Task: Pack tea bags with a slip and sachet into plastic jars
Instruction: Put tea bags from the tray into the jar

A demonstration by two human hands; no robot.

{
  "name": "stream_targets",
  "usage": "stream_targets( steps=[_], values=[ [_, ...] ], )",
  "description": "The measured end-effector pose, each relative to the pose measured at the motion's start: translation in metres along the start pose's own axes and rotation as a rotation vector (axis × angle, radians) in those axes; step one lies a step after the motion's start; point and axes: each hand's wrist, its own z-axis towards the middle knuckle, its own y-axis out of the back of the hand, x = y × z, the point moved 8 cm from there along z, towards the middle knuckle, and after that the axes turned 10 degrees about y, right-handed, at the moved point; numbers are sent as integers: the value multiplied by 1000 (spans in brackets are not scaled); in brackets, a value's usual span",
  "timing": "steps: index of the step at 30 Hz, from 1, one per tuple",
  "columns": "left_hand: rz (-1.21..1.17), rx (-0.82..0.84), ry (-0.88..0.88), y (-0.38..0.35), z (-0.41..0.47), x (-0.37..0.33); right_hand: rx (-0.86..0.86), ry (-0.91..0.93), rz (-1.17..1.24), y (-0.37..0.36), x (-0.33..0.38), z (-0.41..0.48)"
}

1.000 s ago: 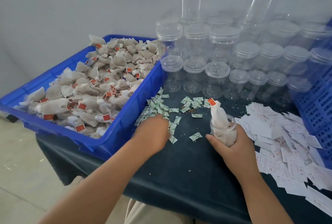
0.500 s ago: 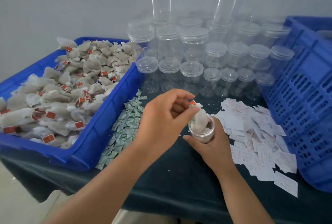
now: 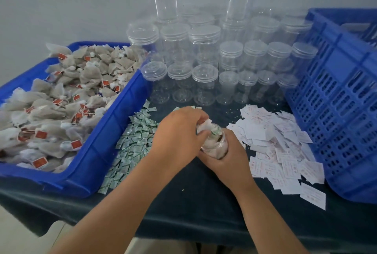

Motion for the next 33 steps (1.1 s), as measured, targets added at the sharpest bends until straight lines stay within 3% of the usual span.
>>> stream_targets(
  steps=[5,11,14,16,20,21,24,27,29,32,33],
  values=[
    [130,-101,-125,8,-9,-9,1,-20,-62,1,-7,-2],
    [60,308,13,-25,-10,1,72,-3,-117,-4,-5,-2],
    [-86,105,87,-8,-8,8,41,-18,-76,-3,-6,-2],
    [-57,-48,83,2,-9,10,17,-20,-78,-2,-7,-3],
    [52,-105,-108,11,-16,-9,14,-17,-125,-1,-8,-2],
    [105,-19,-138,5,-18,-13,13,-4,-133,0,-7,-2],
    [235,452,-84,-23,-17,-10,48,64,-158,-2,3,-3],
    [201,688,-99,-25,-13,-15,109,64,-148,-2,8,0],
    [25,643,-103,-17,-7,-20,101,74,-154,8,11,4],
    [-454,262,65,3,9,-6,-82,82,-160,46,14,7],
    [-500,152,129,1,13,5,-165,80,-168,60,12,5]
  ],
)
